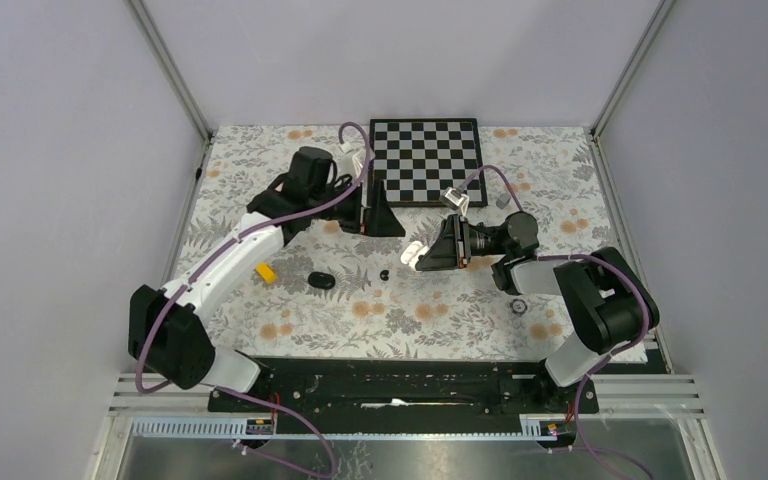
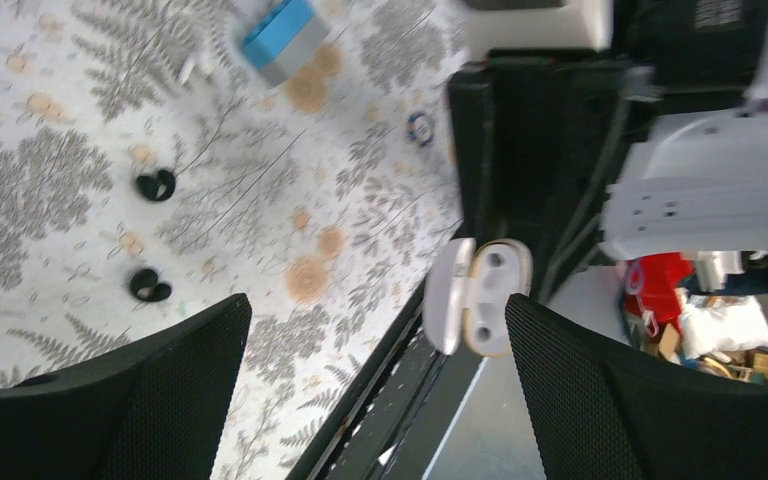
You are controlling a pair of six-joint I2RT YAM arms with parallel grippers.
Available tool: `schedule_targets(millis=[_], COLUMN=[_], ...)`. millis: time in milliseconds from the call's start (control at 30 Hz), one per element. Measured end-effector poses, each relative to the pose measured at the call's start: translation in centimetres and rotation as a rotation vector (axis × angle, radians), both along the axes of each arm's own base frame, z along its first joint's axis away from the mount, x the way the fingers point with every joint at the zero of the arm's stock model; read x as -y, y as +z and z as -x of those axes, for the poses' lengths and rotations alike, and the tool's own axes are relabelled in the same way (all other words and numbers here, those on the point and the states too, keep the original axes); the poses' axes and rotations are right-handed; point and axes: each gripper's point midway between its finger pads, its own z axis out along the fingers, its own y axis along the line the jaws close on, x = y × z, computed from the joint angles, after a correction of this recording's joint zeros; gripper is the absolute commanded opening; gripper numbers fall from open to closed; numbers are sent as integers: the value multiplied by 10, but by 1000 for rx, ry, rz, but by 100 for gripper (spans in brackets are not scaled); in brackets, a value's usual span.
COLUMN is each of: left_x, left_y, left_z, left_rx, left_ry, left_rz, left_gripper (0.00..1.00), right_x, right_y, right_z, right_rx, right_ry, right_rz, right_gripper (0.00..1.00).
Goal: Insert the wireless bluetooth earbuds into the charging case
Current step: Open the charging case, then adjust the charging case.
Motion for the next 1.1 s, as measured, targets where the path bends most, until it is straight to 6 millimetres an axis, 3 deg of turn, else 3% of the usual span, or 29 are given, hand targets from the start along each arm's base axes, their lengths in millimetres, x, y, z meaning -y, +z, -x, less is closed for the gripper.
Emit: schedule_targets(millis=[133, 233, 633, 833, 1100], left_x=[-4, -11, -11, -8, -1], left_y=[28, 39, 35, 34, 55], left_z=[0, -4, 11, 18, 25], left_rx=[3, -33, -178, -237, -240], left_ry=[-2, -2, -52, -56, -142], left_rz=[137, 232, 341, 449, 565], left_gripper=[97, 97, 99, 96, 93], right_x=[0, 1, -4, -3, -2], right_y=[0, 0, 28, 29, 34], right_z=[1, 2, -10, -7, -3], right_rx=[0, 3, 114, 121, 114], right_ry=[3, 12, 37, 64, 74], right_rz=[1, 3, -30, -23, -22], right_gripper=[0, 0, 0, 0, 0])
